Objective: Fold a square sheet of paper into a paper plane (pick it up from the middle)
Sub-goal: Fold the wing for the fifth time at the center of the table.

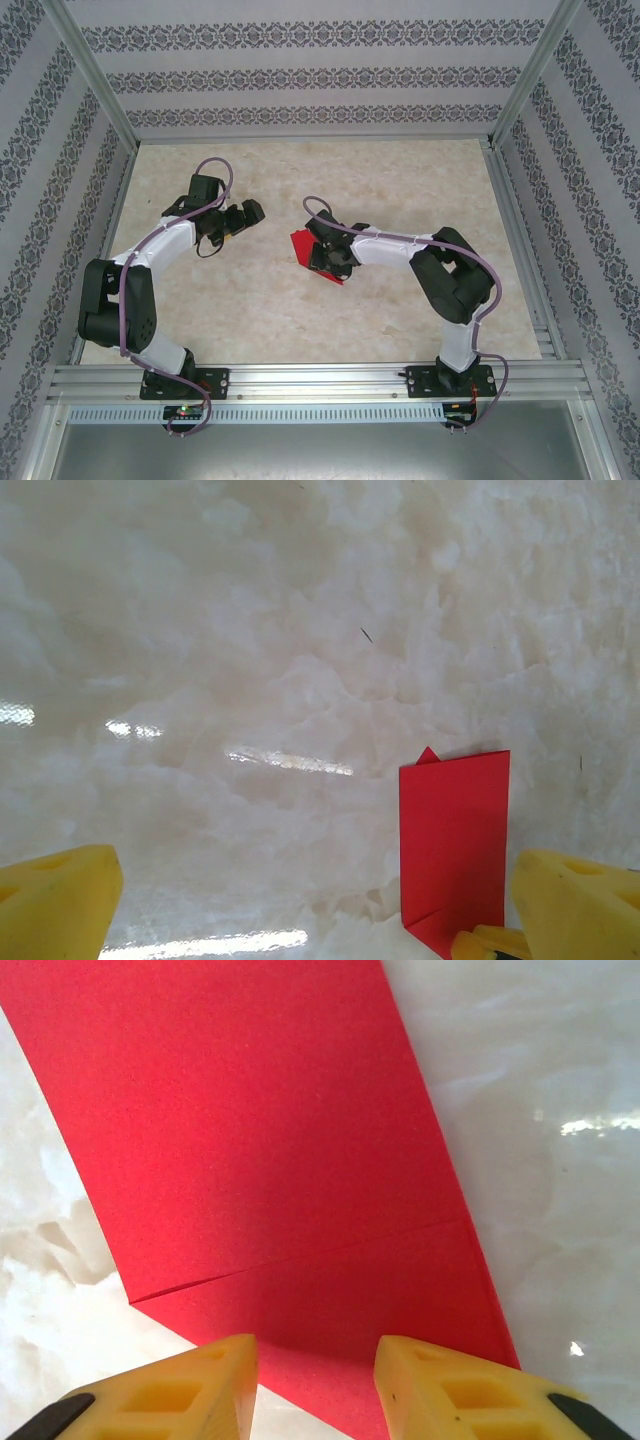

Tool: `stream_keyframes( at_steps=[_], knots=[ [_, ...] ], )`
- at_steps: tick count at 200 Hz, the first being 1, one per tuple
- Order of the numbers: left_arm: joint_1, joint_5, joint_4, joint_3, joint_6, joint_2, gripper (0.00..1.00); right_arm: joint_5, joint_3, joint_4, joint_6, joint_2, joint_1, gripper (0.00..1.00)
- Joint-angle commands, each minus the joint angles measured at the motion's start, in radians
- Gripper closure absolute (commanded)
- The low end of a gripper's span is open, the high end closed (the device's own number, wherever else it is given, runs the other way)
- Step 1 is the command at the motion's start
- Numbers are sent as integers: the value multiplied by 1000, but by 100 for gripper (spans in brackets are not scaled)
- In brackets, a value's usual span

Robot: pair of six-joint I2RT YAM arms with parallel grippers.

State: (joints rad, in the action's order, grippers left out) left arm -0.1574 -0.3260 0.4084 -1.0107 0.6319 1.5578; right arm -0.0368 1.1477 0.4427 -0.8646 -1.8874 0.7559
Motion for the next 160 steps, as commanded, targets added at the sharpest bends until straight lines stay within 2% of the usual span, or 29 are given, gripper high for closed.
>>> stream_keyframes(
  at_steps=[1,38,64,97,160],
  knots=[
    [0,-26,-45,9,-30,6,0,5,-62,93,110,15,-34,61],
    [-12,-43,-54,11,-26,16,0,-11,-63,106,216,93,-65,61],
    [-28,-66,-64,14,-17,22,0,-38,-61,-7,155,139,-67,60],
    [-53,-126,-104,39,18,23,7,-32,-90,-127,63,114,-88,63],
    [-152,-214,-153,62,95,61,15,-49,-146,-240,13,81,-127,65]
  ],
)
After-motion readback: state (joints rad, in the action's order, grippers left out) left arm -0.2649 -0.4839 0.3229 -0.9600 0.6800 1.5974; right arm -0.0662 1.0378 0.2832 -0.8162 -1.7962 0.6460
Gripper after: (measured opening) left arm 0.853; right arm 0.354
